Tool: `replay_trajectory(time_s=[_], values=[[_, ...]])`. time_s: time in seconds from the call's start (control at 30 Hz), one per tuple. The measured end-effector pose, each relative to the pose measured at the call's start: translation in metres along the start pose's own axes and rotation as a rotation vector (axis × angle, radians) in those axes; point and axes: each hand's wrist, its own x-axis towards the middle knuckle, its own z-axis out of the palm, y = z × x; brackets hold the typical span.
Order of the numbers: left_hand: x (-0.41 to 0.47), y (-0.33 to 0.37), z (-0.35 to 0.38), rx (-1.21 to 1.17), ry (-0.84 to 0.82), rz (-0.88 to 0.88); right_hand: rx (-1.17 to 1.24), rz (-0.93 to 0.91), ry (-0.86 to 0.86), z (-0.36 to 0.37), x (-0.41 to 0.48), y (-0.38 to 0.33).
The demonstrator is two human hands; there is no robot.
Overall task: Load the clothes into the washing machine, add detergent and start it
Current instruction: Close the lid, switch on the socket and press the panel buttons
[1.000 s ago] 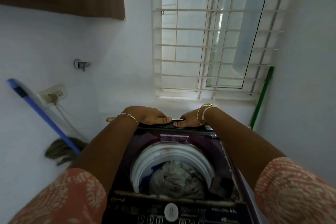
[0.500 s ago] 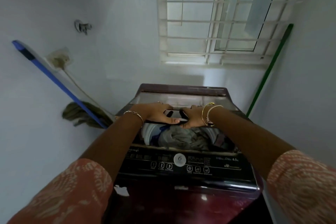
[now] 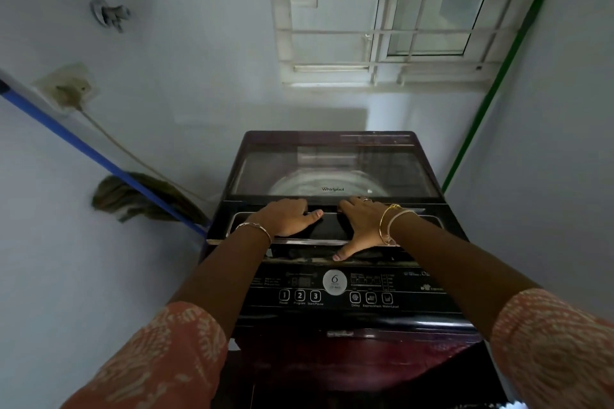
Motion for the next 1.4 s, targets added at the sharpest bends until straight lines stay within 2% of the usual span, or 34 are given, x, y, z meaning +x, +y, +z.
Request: replay_trajectory(time_s=[0.17,0.27,0.73,1.23,1.4], values=[[0.008,-0.008,0.017,-0.004,-0.005,-0.01,0.297,0.071,-0.026,0.009,0.012,0.005],[0.007,-0.008,0.025,0.017,0.021,-0.002,0.328,0.093,0.035,0.02,0.018,0.005],[0.0,-0.003,0.042,0.049,0.118,0.001,0.185,0.1,0.242,0.05,0.016,-0.001],[-0.004,-0.002,0.051,0.061,0.206,0.006,0.139,0.135,0.343,0.062,0.012,-0.006],[-0.027,0.003,0.065,0.062,0.406,0.057,0.172,0.114,0.374,0.071,-0.006,-0.007]])
